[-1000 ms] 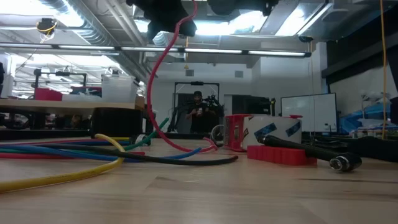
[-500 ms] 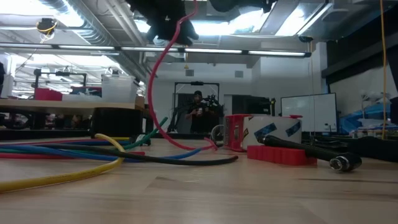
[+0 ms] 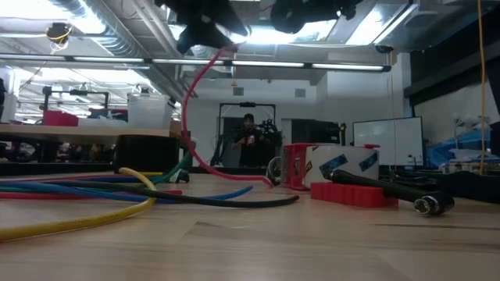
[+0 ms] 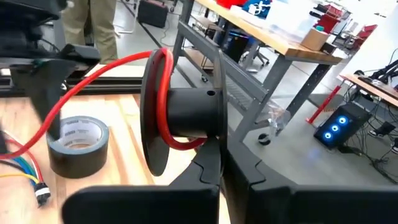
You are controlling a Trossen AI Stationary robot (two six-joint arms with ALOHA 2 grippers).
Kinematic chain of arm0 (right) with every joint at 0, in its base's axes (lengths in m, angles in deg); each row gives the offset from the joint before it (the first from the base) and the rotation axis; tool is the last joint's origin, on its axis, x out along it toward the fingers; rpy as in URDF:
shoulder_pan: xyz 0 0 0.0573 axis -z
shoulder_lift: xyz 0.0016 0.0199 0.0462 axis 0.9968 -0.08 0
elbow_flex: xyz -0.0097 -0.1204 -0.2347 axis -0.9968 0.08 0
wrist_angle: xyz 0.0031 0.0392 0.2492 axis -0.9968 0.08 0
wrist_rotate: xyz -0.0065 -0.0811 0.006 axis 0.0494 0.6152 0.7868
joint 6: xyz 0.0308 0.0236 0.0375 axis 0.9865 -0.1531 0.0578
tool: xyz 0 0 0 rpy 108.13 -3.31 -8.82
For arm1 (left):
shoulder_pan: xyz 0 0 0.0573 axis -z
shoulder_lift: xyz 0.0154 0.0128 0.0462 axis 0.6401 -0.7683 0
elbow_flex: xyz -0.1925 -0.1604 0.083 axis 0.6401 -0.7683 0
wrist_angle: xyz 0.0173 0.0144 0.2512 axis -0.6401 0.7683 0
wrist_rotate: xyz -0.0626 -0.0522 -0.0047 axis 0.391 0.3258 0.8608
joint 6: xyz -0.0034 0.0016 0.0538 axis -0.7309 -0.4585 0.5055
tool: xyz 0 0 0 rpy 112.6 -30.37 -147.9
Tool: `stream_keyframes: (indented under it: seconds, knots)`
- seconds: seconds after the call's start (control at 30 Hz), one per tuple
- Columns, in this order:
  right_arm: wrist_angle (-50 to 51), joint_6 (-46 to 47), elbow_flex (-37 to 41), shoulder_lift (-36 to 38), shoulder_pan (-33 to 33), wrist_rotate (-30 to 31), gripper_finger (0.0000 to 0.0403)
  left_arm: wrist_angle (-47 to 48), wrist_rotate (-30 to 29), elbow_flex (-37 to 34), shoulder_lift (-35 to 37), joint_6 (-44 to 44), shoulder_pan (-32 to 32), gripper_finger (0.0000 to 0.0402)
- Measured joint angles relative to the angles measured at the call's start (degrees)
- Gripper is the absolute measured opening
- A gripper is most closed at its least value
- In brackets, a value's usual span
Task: Coil cords
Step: Coil the red wire onto the spool
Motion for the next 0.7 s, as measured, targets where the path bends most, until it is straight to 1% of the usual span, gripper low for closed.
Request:
stream_keyframes:
  seconds: [0.07, 0.23, 0.5, 0.6, 0.7]
  knots:
    - [-0.4, 0.0, 0.0, 0.0, 0.0, 0.0, 0.0003, -1.6, 0.0, 0.0, -0.5, -0.3, 0.6, 0.0163]
    - [-1.2, 0.0, 0.0, 0.0, 0.0, 0.0, 0.0003, -1.5, -0.1, 0.0, -0.9, -0.6, 1.7, 0.0152]
    - [-1.7, 0.1, 0.0, 0.0, 0.0, -0.7, 0.0003, -1.9, -0.3, 0.0, -2.0, -0.2, 1.7, 0.0136]
    - [-1.7, 0.1, 0.0, 0.0, 0.0, -0.7, 0.0003, -1.8, -0.4, 0.0, -2.0, 0.4, 1.7, 0.0114]
    - [-1.8, 0.2, 0.0, 0.0, 0.0, -0.6, 0.0003, -1.8, -0.4, 0.0, -2.0, 0.4, 1.7, 0.0076]
